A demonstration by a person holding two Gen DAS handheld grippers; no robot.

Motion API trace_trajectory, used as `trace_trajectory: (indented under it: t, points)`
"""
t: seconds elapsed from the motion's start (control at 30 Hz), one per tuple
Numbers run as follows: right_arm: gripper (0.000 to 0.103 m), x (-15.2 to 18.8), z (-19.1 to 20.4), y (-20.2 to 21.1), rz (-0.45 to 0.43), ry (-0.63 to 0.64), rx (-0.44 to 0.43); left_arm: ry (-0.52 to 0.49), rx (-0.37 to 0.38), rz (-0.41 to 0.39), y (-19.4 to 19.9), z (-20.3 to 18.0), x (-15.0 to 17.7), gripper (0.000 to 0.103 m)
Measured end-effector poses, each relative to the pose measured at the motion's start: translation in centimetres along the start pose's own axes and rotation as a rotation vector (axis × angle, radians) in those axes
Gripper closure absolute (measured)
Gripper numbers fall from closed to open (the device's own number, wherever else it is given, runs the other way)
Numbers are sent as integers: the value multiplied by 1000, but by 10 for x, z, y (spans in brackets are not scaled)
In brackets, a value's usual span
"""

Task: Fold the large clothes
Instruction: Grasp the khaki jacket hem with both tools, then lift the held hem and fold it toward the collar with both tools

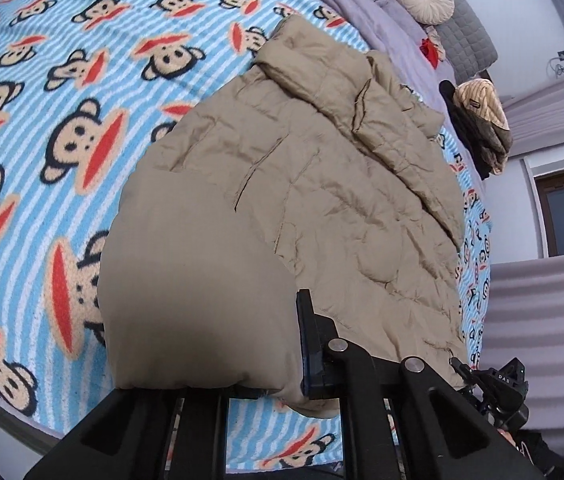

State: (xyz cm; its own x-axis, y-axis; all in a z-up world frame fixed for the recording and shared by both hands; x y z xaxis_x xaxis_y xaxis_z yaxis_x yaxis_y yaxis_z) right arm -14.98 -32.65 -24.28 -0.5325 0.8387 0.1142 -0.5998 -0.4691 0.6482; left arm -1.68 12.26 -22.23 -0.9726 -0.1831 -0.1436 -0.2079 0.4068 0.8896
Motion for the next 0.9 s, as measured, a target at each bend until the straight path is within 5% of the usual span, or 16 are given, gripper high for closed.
trace_trajectory:
  t: [0.47, 0.7, 0.9]
  points:
    - [94, -43, 114, 17, -78, 338, -1, -138, 9, -120, 46, -73, -94, 89]
    - [94, -107, 214, 4, -73, 509, -30, -195, -46, -211, 61, -136, -181, 89]
    - [94, -175, 278, -37, -28, 610, 17, -237, -160, -229, 36, -166, -254, 89]
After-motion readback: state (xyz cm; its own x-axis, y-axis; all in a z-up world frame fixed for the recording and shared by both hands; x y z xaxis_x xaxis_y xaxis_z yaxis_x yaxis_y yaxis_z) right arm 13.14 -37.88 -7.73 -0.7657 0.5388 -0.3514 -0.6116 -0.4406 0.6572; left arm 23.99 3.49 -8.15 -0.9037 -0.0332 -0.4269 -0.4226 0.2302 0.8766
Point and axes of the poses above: each gripper's, at about its wrist camera, not at the fingertips, and y roughly against the way its jaws point, z to its left, x to its underside, the point moved 9 cm from there along -y, roughly the way its jaws point, and after that the axes turned 8 degrees about -x, right-handed, at the moved point
